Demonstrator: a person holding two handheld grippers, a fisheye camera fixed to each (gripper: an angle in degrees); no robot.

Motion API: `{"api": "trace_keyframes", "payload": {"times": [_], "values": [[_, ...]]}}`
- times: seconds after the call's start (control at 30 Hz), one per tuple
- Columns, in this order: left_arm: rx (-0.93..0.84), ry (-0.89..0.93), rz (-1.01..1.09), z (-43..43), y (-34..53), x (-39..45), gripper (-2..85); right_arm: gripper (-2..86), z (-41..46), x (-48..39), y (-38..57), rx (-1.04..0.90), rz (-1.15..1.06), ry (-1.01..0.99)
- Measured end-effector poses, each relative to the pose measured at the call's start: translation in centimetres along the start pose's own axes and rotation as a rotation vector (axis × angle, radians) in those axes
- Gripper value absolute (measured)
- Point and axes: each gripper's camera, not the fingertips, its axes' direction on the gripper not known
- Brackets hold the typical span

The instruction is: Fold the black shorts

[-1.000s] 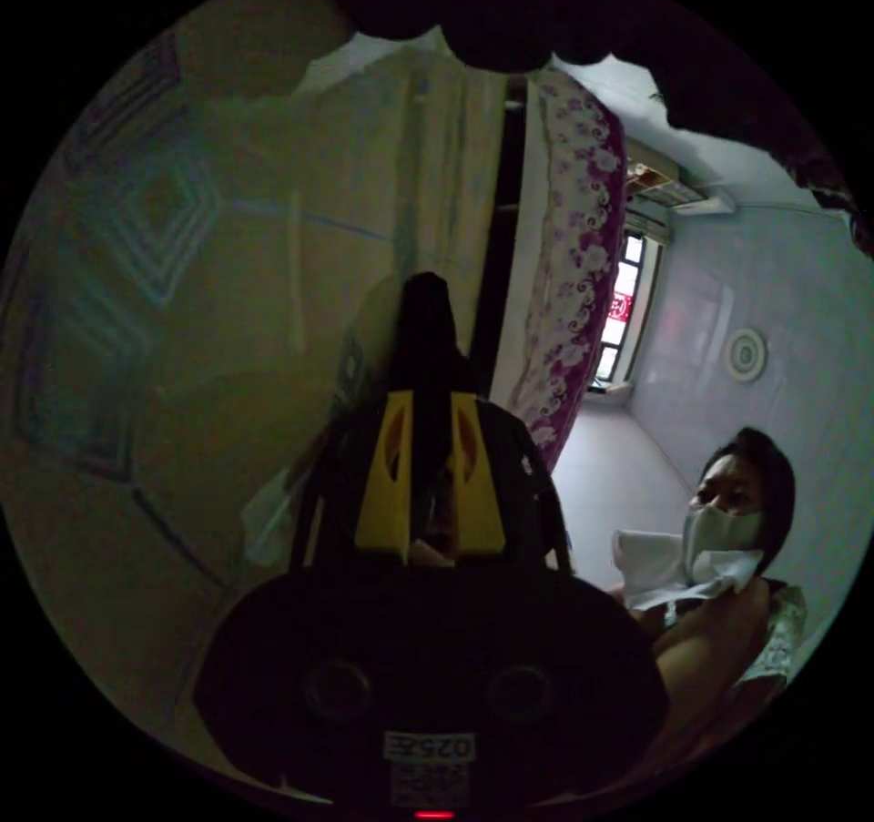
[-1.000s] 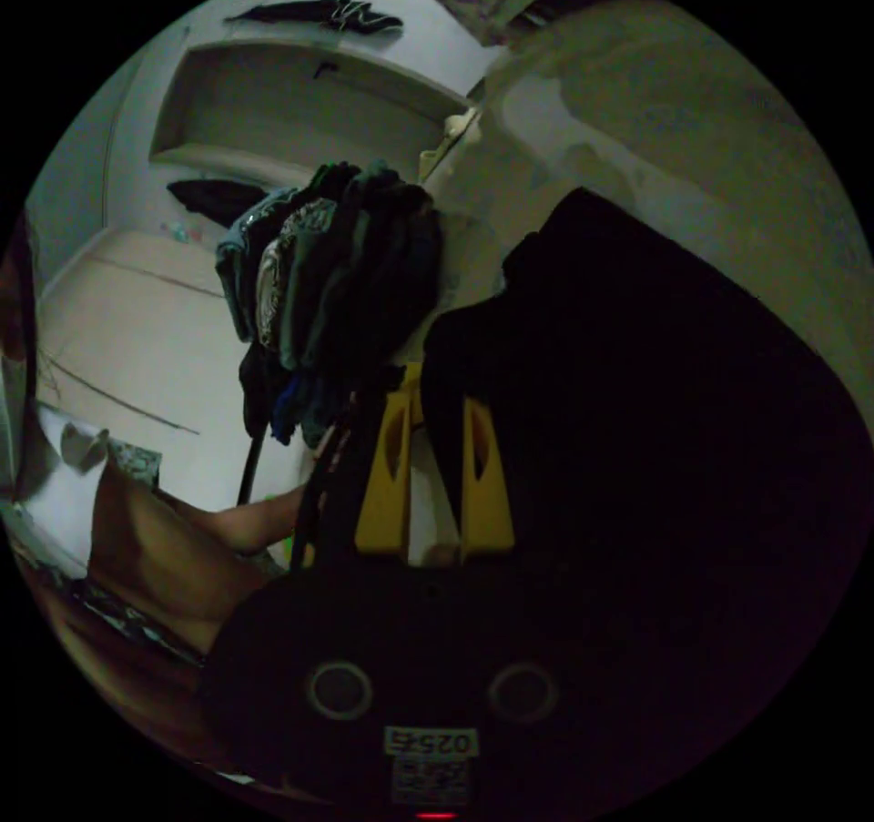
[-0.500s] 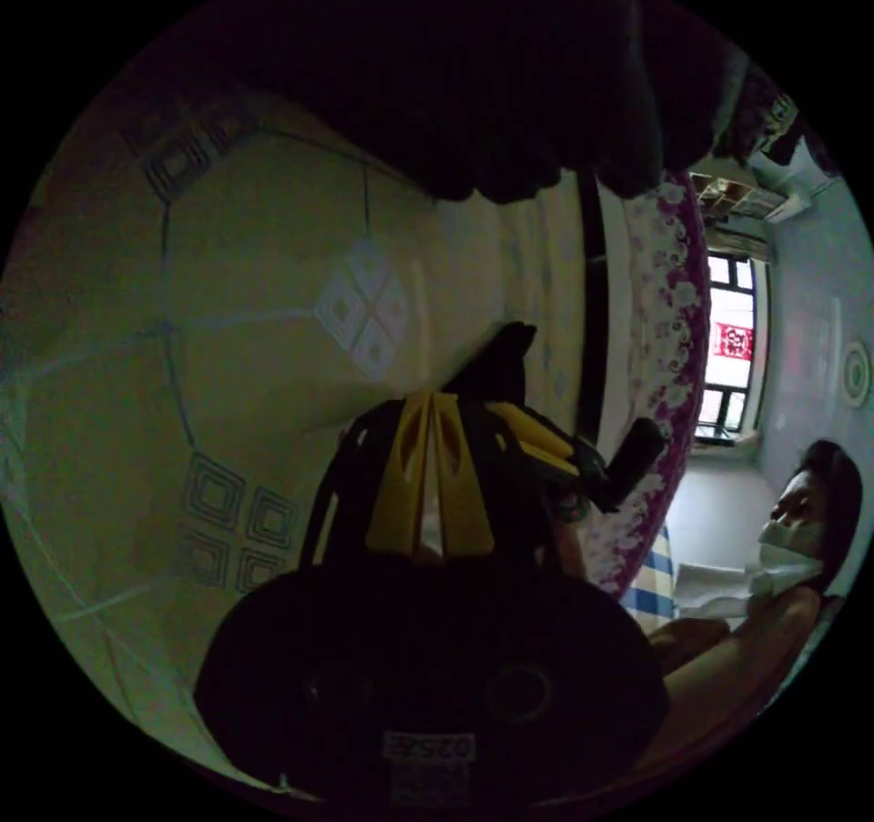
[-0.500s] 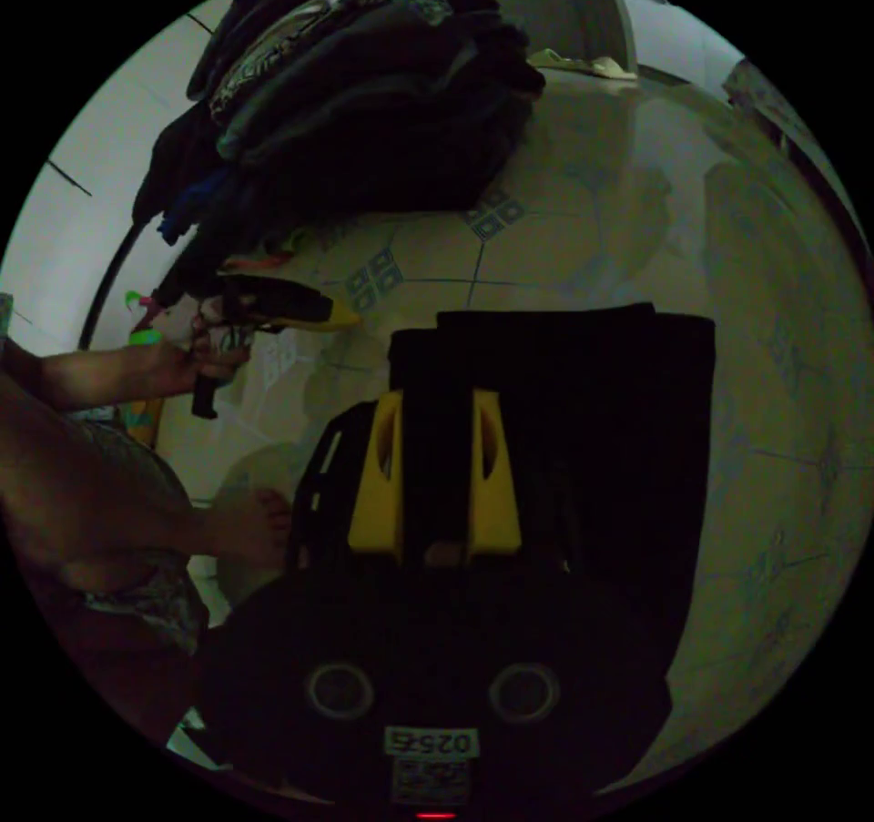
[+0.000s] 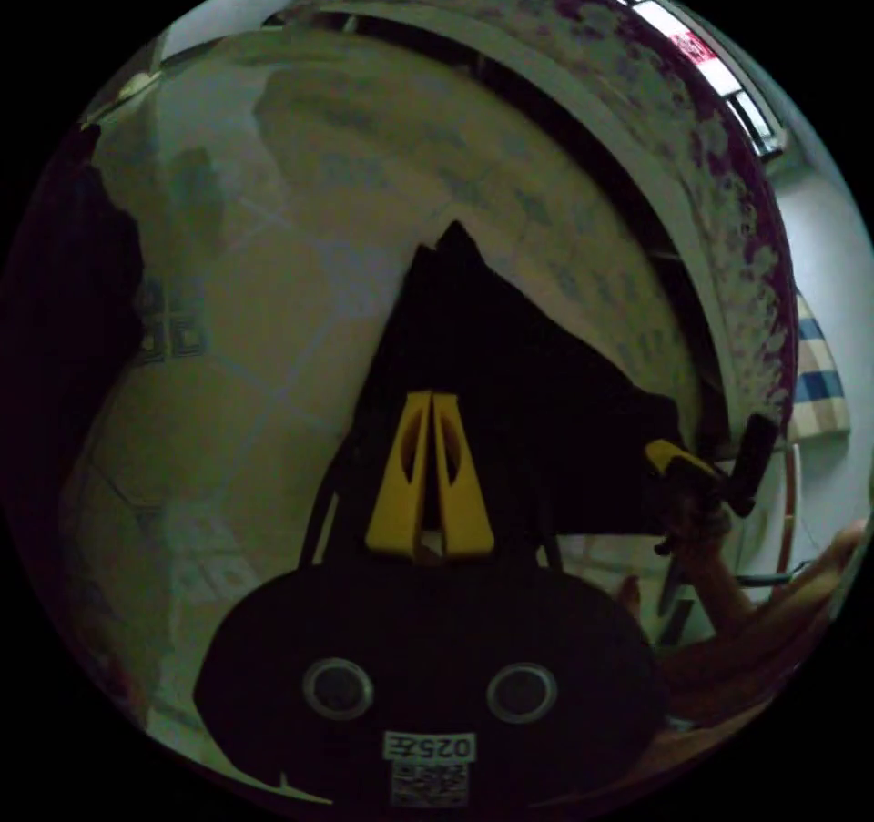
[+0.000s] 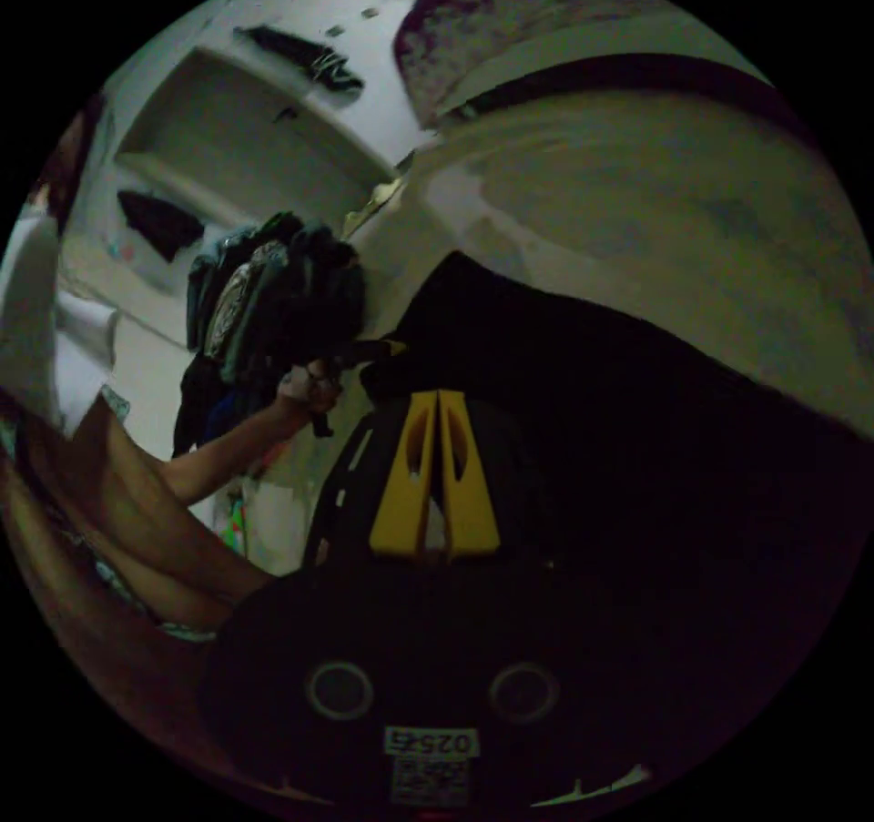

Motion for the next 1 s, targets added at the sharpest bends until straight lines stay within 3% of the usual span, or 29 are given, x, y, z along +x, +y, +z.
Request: {"api": "trace_keyframes", "payload": {"times": [0.07, 0.13, 0.23, 0.3, 0.37, 0.47, 0.53, 0.6, 0.7, 0.93, 1.0], "values": [[-0.011, 0.024, -0.008, 0.0, 0.1, 0.4, -0.8, 0.6, -5.8, 1.7, 4.0, 0.1, 0.129, 0.006], [0.091, 0.043, 0.082, -1.6, 0.9, 2.5, -0.7, 3.0, -12.5, 3.7, 9.1, 0.252, 0.297, 0.026], [0.123, 0.274, 0.261, -1.6, 1.2, 7.7, -0.3, 8.5, -23.6, 6.6, 19.7, 0.566, 0.596, 0.079], [0.064, 0.498, 0.434, 1.3, 0.9, 13.8, 2.5, 13.5, -30.5, 7.4, 28.2, 0.776, 0.767, 0.147], [0.041, 0.578, 0.623, 4.2, 0.9, 19.8, 4.8, 16.2, -34.3, 7.1, 33.4, 0.884, 0.838, 0.221], [0.009, 0.687, 0.917, 9.5, 0.6, 30.4, 8.3, 19.9, -38.9, 6.5, 39.1, 0.925, 0.918, 0.38], [-0.074, 0.756, 1.028, 13.2, 0.5, 36.7, 9.9, 21.0, -41.1, 6.4, 41.9, 0.968, 0.949, 0.443], [-0.274, 0.821, 1.163, 18.1, 1.1, 45.1, 10.7, 22.0, -44.1, 7.0, 45.6, 1.058, 0.995, 0.48], [-0.484, 0.764, 1.363, 23.9, 4.0, 55.1, 11.4, 22.5, -47.3, 8.9, 49.5, 1.1, 1.064, 0.451], [-0.616, 0.763, 1.558, 34.4, 11.6, 73.8, 13.8, 21.6, -51.5, 9.9, 54.3, 1.262, 1.071, 0.318], [-0.688, 0.591, 1.714, 38.4, 15.4, 79.0, 14.1, 21.5, -52.4, 9.7, 55.1, 1.337, 1.059, 0.285]]}}
